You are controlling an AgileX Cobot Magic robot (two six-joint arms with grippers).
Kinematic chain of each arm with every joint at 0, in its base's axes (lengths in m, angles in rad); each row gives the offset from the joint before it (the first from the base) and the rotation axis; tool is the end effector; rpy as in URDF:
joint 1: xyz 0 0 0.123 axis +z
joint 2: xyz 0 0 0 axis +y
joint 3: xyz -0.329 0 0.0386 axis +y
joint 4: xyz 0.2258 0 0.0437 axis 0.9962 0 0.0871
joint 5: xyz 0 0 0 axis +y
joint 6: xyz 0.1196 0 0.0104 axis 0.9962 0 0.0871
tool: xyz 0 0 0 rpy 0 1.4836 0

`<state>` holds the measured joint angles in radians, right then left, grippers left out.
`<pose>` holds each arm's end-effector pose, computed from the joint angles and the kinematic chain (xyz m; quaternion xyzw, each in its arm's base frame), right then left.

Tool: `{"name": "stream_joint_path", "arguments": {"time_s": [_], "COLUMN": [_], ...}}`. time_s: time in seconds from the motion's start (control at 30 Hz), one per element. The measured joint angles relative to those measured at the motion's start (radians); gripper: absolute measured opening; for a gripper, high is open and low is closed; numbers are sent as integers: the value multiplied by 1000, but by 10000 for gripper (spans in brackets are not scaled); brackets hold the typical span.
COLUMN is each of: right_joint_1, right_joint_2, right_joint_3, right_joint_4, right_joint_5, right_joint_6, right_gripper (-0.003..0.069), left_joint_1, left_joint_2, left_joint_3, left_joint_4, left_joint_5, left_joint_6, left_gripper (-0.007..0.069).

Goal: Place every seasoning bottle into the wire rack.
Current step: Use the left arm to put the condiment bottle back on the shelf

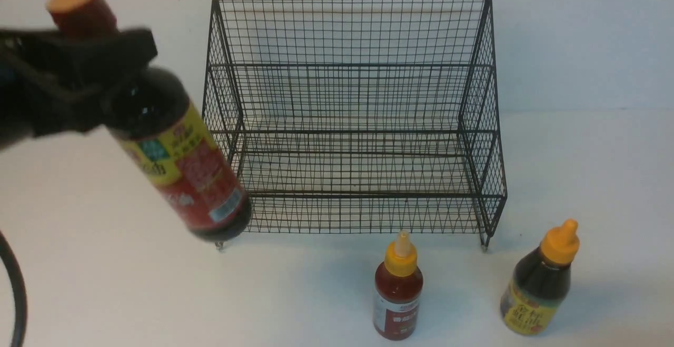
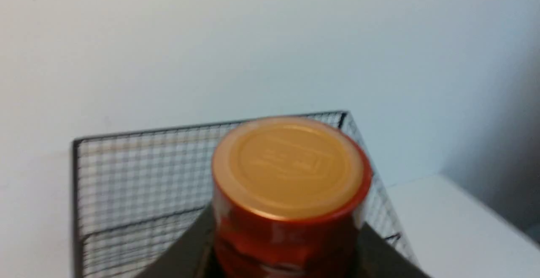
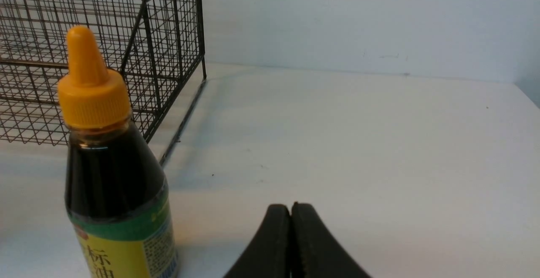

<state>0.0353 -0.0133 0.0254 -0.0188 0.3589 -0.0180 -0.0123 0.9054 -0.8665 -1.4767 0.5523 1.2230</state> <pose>0.0121 -0.0004 0.1645 -0.0264 0.7995 -0.0027 0.6000 0.1561 -0.0647 0.4395 0.1129 0.7009 -0.2756 0.6480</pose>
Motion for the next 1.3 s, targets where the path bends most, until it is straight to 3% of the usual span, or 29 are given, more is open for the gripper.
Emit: {"name": "stream_joint_path", "arguments": {"time_s": [0.13, 0.33, 0.6, 0.77, 0.97, 1.3], "right_joint_1": [0, 0, 0, 0, 0, 0], "right_joint_2": [0, 0, 0, 0, 0, 0], "right_joint_3": [0, 0, 0, 0, 0, 0], "right_joint_4": [0, 0, 0, 0, 0, 0], "right_joint_5": [0, 0, 0, 0, 0, 0], "right_joint_6": [0, 0, 0, 0, 0, 0], "right_gripper": [-15, -15, -15, -15, -15, -15], "left_joint_1": [-1, -2, -84, -148, -167, -167], "left_joint_2": [102, 283, 582, 707, 807, 908], "left_joint_3": [-179, -366, -594, -696, -707, -706], "left_joint_4": [46, 65, 85, 11, -60, -37], "left_joint_5": [123, 165, 116, -9, -114, -58], "left_joint_6": [-156, -160, 20, 60, 141, 228], "left_gripper": [262, 262, 262, 262, 262, 261]}}
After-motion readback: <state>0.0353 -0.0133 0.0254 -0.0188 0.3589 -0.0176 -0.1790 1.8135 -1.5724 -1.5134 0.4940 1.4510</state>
